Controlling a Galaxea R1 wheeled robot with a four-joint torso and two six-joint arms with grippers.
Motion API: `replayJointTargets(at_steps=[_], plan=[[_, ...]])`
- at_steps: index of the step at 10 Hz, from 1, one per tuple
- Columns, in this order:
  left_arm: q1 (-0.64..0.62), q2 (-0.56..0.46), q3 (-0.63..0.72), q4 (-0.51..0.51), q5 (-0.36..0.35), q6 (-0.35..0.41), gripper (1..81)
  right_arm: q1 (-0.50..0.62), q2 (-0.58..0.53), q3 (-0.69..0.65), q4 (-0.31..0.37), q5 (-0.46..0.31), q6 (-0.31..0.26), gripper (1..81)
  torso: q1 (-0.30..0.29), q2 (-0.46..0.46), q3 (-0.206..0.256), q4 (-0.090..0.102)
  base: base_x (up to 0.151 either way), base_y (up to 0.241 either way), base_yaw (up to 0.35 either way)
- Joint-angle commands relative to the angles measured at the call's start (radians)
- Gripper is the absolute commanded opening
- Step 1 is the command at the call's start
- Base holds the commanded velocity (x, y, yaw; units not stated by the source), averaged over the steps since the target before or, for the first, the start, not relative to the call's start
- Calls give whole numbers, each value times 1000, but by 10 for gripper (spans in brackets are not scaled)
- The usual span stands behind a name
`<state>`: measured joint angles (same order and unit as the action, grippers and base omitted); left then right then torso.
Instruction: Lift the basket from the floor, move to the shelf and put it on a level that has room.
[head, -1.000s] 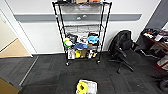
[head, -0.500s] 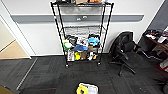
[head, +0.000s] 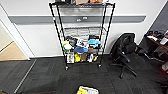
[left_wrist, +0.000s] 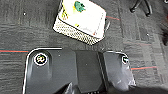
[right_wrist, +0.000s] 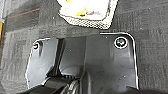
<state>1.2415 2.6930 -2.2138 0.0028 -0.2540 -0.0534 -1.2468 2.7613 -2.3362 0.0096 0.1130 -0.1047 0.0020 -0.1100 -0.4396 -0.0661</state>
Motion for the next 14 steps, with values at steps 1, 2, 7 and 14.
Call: replayJointTargets(at_steps=[1, 2, 7, 14], plan=[[-40, -13, 11, 8, 47, 3, 811, 42, -7, -18, 10, -49, 2, 811, 0, 0, 0, 0, 115, 0, 0], [-40, -13, 11, 8, 48, 3, 811, 42, -3, -23, 10, -48, 2, 811, -1, 0, 0, 0, 81, 0, 0], [-35, -13, 16, -1, 65, 3, 811, 39, -3, -28, 15, -49, 2, 811, 0, 1, 0, 0, 0, 0, 0], [-26, -27, 20, -72, 151, 3, 811, 20, 34, -57, 20, -48, 13, 811, 108, -172, 0, 0, 0, 0, 0]])
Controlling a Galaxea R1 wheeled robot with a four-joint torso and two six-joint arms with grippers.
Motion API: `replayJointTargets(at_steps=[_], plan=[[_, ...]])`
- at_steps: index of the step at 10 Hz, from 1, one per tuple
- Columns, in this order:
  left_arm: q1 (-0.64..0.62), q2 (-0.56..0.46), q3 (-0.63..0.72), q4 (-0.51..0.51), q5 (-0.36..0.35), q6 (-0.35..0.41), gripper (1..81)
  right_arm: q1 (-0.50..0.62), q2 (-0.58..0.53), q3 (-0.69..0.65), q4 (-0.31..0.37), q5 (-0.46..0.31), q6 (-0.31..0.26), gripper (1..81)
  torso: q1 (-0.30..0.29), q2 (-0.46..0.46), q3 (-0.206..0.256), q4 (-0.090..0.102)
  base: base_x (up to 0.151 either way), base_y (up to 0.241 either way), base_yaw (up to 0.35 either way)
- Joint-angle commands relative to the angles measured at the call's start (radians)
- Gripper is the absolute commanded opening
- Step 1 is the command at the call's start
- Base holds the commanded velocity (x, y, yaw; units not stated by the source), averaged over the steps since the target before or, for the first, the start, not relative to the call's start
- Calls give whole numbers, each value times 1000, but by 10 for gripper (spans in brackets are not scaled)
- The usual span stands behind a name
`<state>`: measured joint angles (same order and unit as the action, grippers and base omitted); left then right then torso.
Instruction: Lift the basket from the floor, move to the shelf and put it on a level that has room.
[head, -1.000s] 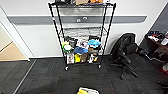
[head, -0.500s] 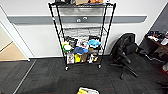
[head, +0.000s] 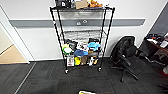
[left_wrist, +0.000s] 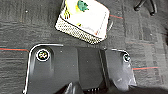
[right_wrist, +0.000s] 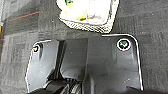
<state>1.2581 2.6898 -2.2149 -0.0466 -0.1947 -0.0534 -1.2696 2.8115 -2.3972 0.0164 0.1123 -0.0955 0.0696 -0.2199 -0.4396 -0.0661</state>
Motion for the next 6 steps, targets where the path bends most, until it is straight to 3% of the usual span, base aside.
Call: replayJointTargets(at_steps=[1, 4, 5, 6], plan=[[-42, -31, 30, -26, 104, 3, 811, 41, -14, 7, 13, -48, 3, 811, 63, -97, 0, 0, 0, 0, 0], [-45, -51, 35, -38, 104, 3, 811, 35, -14, 4, 13, -48, 4, 811, 127, -200, 0, 0, 0, 0, 0], [-50, -53, 34, -38, 106, 3, 811, 35, -14, 1, 16, -48, 5, 811, 148, -233, -78, 0, 0, 0, 0], [-59, -54, 30, -41, 115, 3, 811, 35, -14, -5, 16, -48, 5, 811, 167, -263, -96, 0, 0, 0, 0]])
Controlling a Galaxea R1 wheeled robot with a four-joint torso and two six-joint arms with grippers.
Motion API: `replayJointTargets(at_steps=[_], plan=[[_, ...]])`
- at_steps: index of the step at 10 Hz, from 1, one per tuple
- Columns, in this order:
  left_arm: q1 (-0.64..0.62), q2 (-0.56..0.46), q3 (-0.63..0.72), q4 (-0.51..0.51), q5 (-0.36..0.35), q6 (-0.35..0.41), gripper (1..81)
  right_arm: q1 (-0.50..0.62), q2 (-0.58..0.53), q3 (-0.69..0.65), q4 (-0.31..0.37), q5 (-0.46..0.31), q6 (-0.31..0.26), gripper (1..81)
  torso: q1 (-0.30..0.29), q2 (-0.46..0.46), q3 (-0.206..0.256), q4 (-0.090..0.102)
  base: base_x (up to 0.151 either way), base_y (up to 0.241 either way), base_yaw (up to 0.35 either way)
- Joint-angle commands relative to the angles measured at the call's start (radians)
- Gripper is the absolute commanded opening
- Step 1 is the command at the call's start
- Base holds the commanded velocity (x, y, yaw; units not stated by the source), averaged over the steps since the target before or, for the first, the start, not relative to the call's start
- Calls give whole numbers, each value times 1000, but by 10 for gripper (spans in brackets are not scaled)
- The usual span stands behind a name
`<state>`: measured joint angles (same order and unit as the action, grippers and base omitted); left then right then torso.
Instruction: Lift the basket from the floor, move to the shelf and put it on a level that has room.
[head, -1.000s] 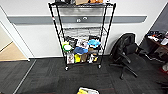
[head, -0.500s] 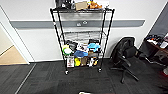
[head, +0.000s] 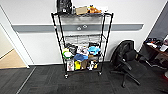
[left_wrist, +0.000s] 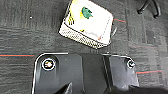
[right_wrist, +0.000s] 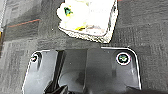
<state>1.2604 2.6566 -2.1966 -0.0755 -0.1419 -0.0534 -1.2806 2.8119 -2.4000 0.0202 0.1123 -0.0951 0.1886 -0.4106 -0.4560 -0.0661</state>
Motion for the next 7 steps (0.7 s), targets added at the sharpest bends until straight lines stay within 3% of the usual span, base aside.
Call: replayJointTargets(at_steps=[1, 7], plan=[[-80, -23, 11, -21, 84, 3, 811, 46, -15, -2, 12, -48, 9, 811, 63, -97, -91, 0, 0, 0, 0], [-213, 28, -95, -85, 222, 3, 811, 54, -16, -8, 12, -48, 9, 811, 190, -296, -277, 0, 0, 0, 0]])
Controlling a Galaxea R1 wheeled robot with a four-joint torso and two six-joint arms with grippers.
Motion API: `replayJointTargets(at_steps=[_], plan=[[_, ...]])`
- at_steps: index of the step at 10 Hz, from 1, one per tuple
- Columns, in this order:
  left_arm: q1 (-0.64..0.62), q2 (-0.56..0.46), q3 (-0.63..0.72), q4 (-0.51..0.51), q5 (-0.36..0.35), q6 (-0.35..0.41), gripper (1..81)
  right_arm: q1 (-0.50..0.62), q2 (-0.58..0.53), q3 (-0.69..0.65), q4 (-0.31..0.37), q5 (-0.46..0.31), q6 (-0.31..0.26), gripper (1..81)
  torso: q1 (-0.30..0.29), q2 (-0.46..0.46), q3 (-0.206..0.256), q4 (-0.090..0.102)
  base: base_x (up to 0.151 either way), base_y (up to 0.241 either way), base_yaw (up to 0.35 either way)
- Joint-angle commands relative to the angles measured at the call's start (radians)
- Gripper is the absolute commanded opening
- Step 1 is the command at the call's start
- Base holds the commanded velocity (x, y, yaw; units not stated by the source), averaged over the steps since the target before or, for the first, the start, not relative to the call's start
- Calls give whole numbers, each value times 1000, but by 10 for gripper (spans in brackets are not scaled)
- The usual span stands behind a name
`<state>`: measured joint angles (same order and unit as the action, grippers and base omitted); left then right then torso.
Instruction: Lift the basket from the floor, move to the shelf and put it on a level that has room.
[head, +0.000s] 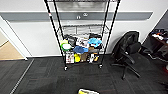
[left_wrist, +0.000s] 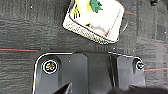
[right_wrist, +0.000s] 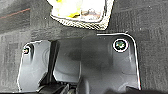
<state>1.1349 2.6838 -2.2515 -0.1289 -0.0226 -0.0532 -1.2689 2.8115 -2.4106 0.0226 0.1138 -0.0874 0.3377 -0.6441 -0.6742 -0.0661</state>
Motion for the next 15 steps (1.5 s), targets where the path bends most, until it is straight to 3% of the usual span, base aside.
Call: replayJointTargets(at_steps=[1, 4, 5, 6, 10, 11, 12, 15], plan=[[-108, 18, -71, -38, 119, 3, 811, 42, -16, 1, 10, -49, 2, 811, 63, -97, -91, 0, 0, 0, 0], [-146, 41, -109, -77, 133, 3, 811, 42, -16, 2, 5, -49, 2, 811, 128, -198, -186, 0, 0, 0, 0], [-158, 44, -109, -78, 142, 3, 811, 50, -17, 1, 5, -49, 2, 811, 150, -233, -126, 0, 0, 0, 0], [-174, 47, -111, -78, 162, 3, 811, 56, -16, 2, 7, -49, 2, 811, 169, -261, -151, 0, 0, 0, 0], [-214, 70, -120, -74, 188, -4, 811, 107, -14, 2, 10, -62, 2, 811, 246, -382, -170, 0, 0, 0, 0], [-220, 87, -140, -72, 194, -4, 811, 117, -10, 1, 7, -63, 3, 811, 330, -514, -170, 0, 0, 0, 0], [-227, 104, -168, -70, 196, -4, 811, 124, -10, 1, 7, -65, 3, 811, 289, -450, -171, 0, 0, 0, 0], [-237, 131, -208, -77, 208, -2, 811, 122, -10, -11, 10, -65, 3, 811, 354, -555, -171, 0, 0, 0, 0]])
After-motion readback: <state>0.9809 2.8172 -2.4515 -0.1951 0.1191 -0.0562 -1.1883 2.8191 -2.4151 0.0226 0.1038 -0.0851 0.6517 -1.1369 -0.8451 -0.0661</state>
